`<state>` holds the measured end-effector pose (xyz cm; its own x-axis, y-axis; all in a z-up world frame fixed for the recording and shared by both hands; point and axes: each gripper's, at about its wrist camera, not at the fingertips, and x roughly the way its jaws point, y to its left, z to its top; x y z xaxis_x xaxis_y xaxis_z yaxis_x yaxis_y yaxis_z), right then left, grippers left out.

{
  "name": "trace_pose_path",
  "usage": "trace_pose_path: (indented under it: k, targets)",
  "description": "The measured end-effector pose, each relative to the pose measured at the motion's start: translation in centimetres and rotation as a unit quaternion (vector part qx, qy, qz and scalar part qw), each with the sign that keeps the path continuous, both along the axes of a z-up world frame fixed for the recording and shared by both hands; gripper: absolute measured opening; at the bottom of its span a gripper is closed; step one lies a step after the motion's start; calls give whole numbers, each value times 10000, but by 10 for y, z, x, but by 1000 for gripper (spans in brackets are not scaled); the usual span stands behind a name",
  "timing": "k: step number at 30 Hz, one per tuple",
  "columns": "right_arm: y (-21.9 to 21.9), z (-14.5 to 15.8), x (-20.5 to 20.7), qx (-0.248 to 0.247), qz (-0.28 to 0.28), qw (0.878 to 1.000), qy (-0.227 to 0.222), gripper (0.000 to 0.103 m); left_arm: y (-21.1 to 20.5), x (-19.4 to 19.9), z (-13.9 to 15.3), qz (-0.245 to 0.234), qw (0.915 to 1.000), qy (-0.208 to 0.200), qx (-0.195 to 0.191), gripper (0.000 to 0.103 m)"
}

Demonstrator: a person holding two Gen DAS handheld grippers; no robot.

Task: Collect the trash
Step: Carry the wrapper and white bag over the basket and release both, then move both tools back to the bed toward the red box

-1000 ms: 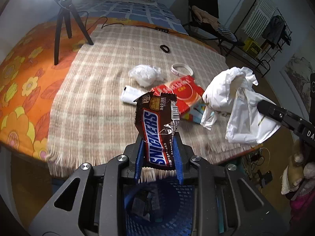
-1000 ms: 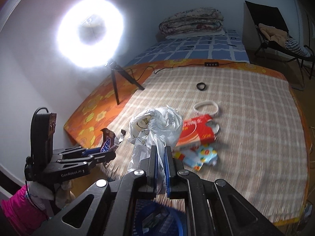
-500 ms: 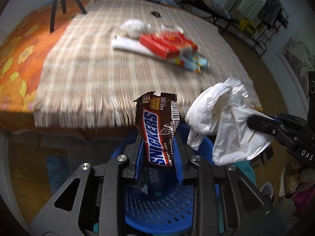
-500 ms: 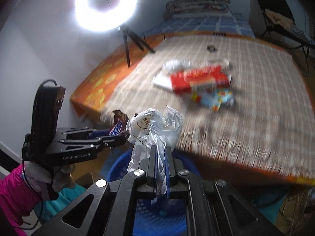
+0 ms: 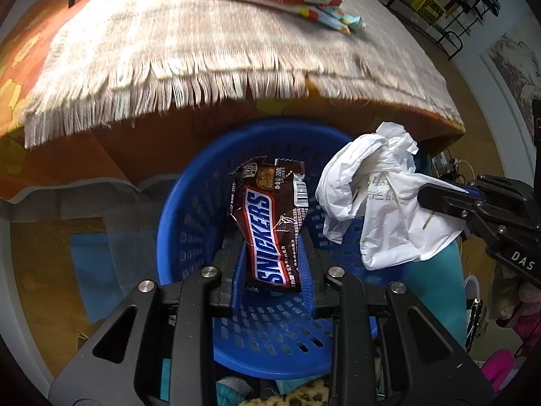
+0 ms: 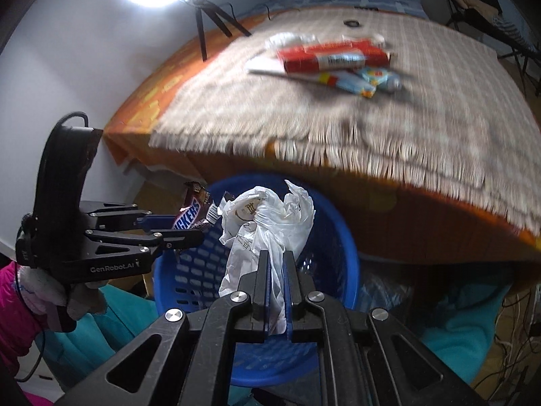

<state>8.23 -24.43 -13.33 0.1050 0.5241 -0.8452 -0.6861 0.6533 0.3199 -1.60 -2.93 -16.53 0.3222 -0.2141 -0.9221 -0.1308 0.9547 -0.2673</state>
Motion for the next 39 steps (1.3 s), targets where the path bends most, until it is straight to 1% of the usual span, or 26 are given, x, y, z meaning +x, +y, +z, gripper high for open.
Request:
trace_pose_path:
  k: [9,10,12,14,16,17,18,19,22,23,24,26,29,32,36,39]
  targets:
    - [5,-30,-9,-189,73,9995,225,5,0,-2,-15,-9,9999,143,37,27]
    - [6,-32,-10,-130,102,9995,253,5,-1,-1,-17,-16,9998,178,56,27]
    - [8,-38,-11,-157,109,9994,300,5,-2,0,-21,-20,9997,221,71,32]
    - [10,-40,-12,-171,116,9993,320,8,-3,0,-24,-22,9996,270,100,33]
    - [12,-42,-12,-195,127,9993,305,10,-3,1,-27,-12,9994,331,103,39]
    - [12,-42,-13,-212,122,9993,282,15,-4,2,-28,0,9994,341,104,49]
    - [12,-42,-13,-217,122,9993,263,28,-3,2,-28,17,9994,326,103,54]
    - [12,-42,-12,-213,113,9994,246,33,-4,2,-28,21,9994,317,108,55]
    - [12,-41,-12,-237,79,9995,211,36,-3,3,-27,29,9994,315,123,55]
    - [12,-41,-11,-247,73,9995,205,43,-2,4,-26,32,9994,323,118,55]
    - [12,-41,-11,-276,56,9994,182,52,-2,3,-26,33,9994,333,114,55]
    - [12,-41,-11,-301,34,9994,137,60,0,5,-25,28,9993,352,114,55]
    - [11,-39,-12,-324,39,9994,89,65,3,7,-23,46,9993,353,123,55]
    - [12,-37,-14,-378,53,9993,-4,73,4,9,-23,105,9993,339,118,62]
    - [15,-33,-15,-411,46,9990,-142,81,9,10,-19,183,9993,290,123,63]
    - [15,-29,-14,-418,32,9988,-248,84,14,11,-16,256,9993,251,104,63]
